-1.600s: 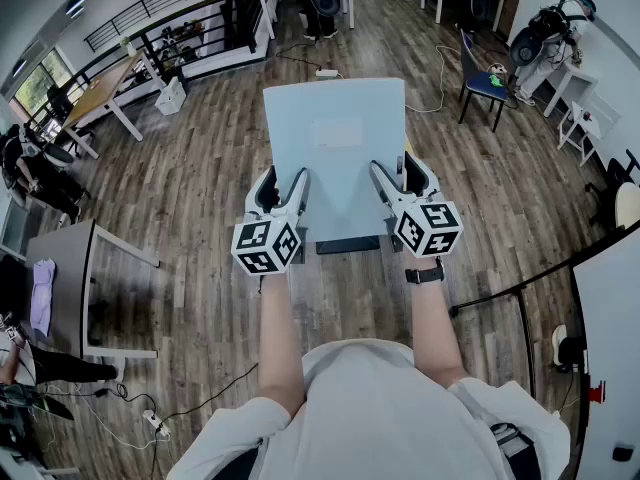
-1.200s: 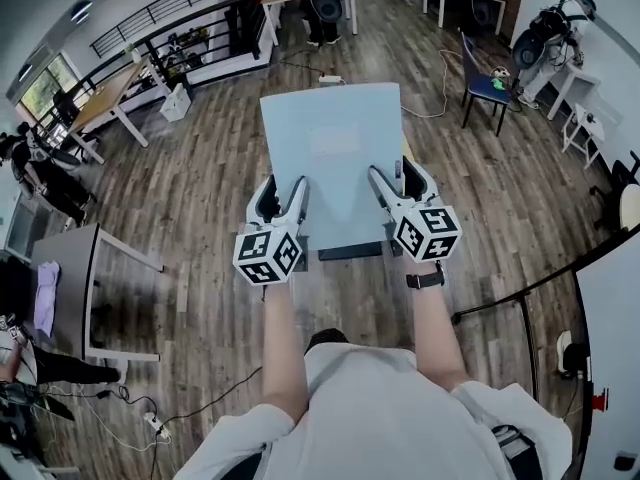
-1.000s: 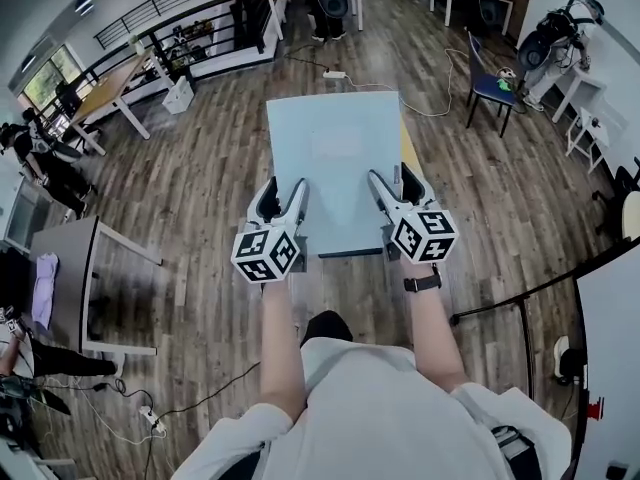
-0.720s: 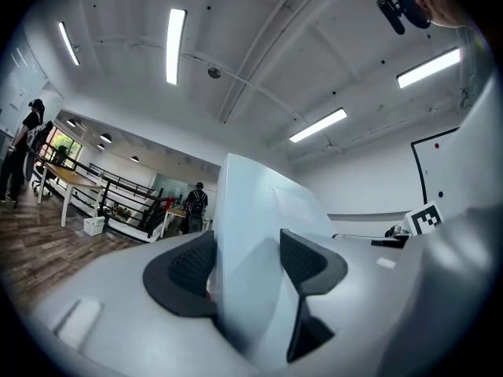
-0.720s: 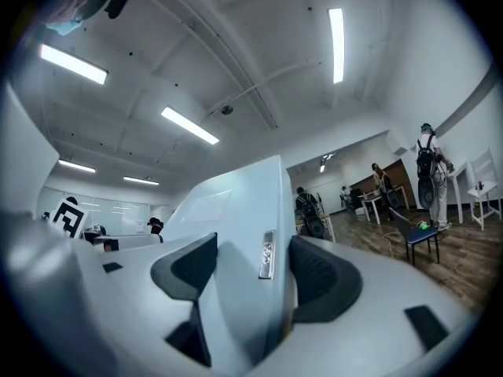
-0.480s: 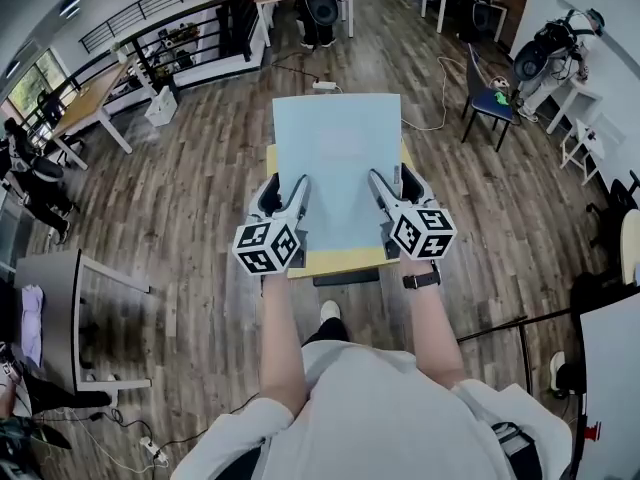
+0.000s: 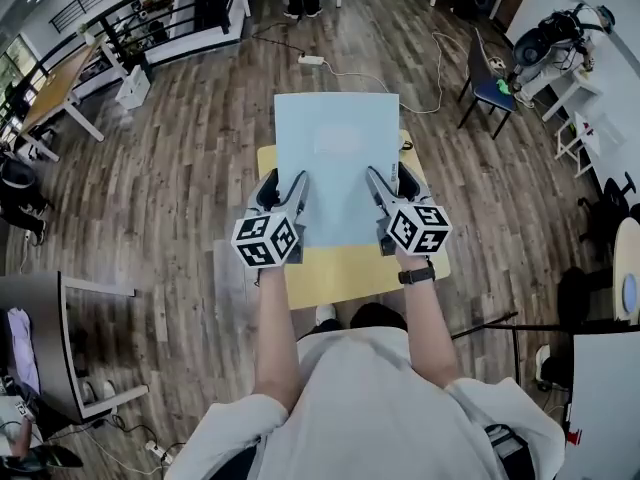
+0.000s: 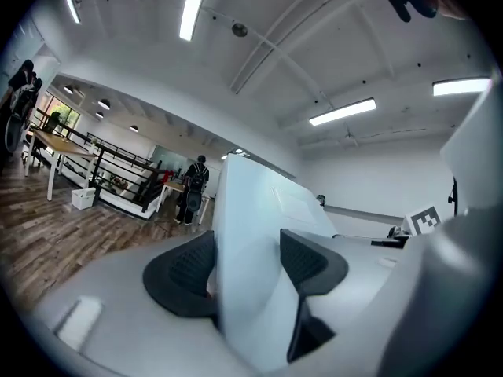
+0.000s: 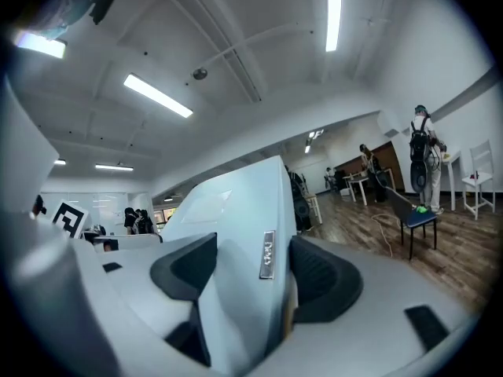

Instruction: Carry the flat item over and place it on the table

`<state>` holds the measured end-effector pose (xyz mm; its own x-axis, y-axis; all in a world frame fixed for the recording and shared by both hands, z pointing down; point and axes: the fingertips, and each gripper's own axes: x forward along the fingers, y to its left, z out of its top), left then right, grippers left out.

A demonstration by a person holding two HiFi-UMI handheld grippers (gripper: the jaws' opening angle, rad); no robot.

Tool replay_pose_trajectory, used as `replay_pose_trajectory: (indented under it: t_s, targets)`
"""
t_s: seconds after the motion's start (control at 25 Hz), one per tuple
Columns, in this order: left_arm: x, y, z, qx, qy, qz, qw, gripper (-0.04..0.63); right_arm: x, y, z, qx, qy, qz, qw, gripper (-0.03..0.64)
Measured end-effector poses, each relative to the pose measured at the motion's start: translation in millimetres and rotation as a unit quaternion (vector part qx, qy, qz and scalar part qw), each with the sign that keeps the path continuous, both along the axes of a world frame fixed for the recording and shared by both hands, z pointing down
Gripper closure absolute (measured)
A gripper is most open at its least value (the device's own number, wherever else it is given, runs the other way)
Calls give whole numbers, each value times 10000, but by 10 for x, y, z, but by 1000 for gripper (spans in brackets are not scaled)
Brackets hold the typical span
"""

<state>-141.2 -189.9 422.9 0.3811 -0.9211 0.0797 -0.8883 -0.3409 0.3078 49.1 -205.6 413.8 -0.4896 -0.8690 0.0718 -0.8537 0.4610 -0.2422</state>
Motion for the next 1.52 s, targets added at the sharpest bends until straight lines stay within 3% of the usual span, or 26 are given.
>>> replay_pose_trajectory:
  t_s: [0.16,0.48,0.68,1.0,1.52]
  targets:
    - [-28,-246,381,-505,100,49,9987,328,-27,-242,374,-480,71,38,9988,331]
    - [-116,-664,959,-1148,277,-172,9929,329,-126,-780,897,-1007,340,-210,9941,331]
    - [-151,-814,1315,-1513,199,-194,9881,328,-170,-965,1276,-1411,296,-287,9891,331]
    - [-209,-954,1967,-2208,181,-293,9747,329,-248,-1182,1974,-2183,351,-446,9742,331]
    - [-358,-1152,2668,-3050,365,-485,9504,328,-411,-1430,2658,-2919,526,-475,9538,331]
